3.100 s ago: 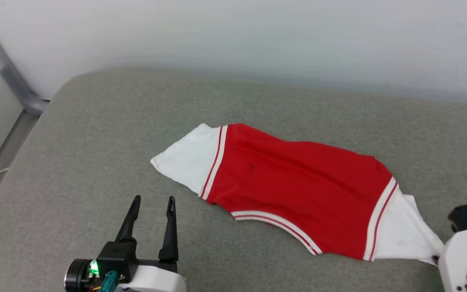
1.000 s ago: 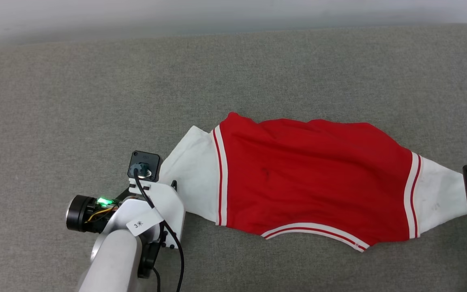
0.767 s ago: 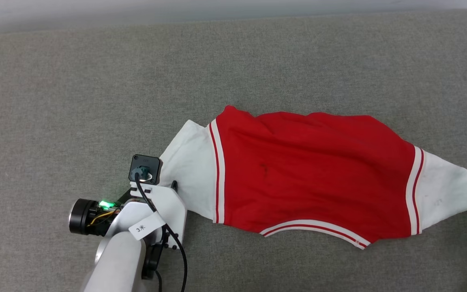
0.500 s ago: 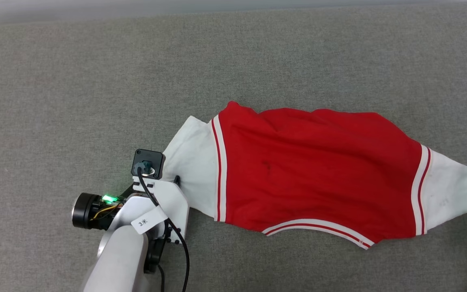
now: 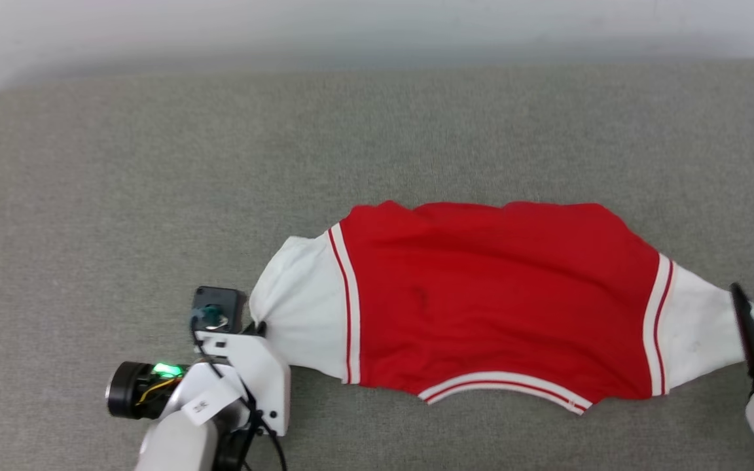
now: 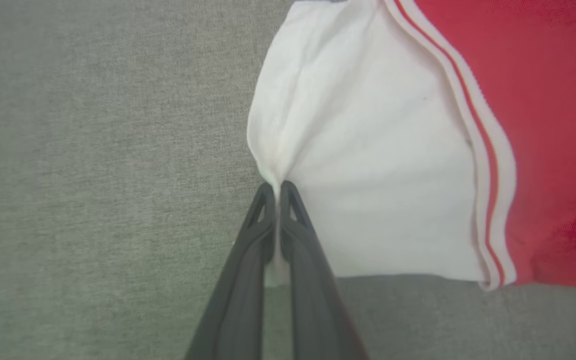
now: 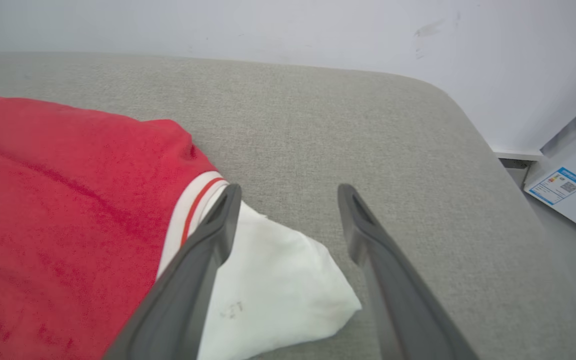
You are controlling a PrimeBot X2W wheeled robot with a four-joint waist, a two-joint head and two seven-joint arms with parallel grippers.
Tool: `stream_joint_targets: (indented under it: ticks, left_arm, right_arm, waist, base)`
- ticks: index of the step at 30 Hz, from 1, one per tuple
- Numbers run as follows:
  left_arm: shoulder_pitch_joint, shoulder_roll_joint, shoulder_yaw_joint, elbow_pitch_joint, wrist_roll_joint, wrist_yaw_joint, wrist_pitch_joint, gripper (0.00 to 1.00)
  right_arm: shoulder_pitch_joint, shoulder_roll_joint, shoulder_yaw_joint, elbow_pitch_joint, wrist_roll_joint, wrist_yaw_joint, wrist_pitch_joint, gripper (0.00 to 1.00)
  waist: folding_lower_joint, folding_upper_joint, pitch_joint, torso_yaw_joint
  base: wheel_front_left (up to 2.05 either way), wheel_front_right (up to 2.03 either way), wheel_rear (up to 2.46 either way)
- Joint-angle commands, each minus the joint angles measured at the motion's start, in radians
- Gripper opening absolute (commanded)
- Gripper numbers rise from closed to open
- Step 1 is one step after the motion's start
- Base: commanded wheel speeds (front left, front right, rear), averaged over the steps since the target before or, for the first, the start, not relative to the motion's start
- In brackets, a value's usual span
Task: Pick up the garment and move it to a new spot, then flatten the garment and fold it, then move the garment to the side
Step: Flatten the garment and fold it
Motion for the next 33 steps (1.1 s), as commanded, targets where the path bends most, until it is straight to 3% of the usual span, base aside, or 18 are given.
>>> stream_joint_targets:
  ticks: [1,9,18,23,33]
  left_arm:
    - [0.018,0.014,0.014,-0.030,-0.008,0.006,-0.011,0.00]
    - [0.149,0.026,0.056,-0.283,-0.069,0.019,0.019,0.00]
    - [0.249,0.029,0.016,-0.473,-0.068,0.020,0.077,0.00]
    - [0.248,0.022,-0.012,-0.504,-0.061,0.018,0.090,0.00]
    - [0.217,0.011,-0.055,-0.519,-0.055,0.013,0.104,0.00]
  right_arm:
    - [0.013,-0.012,0.018,-0.004,0.006,-0.001,0.024,1.00]
    - [0.068,-0.101,0.084,-0.025,0.055,-0.001,0.267,1.00]
    - [0.020,-0.177,0.097,0.017,0.086,-0.001,0.542,1.00]
    - [-0.022,-0.193,0.134,0.069,0.088,-0.001,0.580,1.00]
    - [-0.075,-0.201,0.224,0.203,0.117,-0.001,0.541,1.00]
  waist:
    - [-0.0001,0.0000,-0.038,0.011]
    - [-0.0001,0.0000,-0.092,0.026]
    - [-0.0001,0.0000,-0.078,0.053]
    - [-0.0001,0.0000,-0.061,0.071]
    - [-0.0001,0.0000,-0.015,0.102]
  base:
    - [0.00,0.00,0.00]
    - [0.00,0.00,0.00]
    - [0.00,0.00,0.00]
    - [0.00,0.00,0.00]
    - [0.00,0.00,0.00]
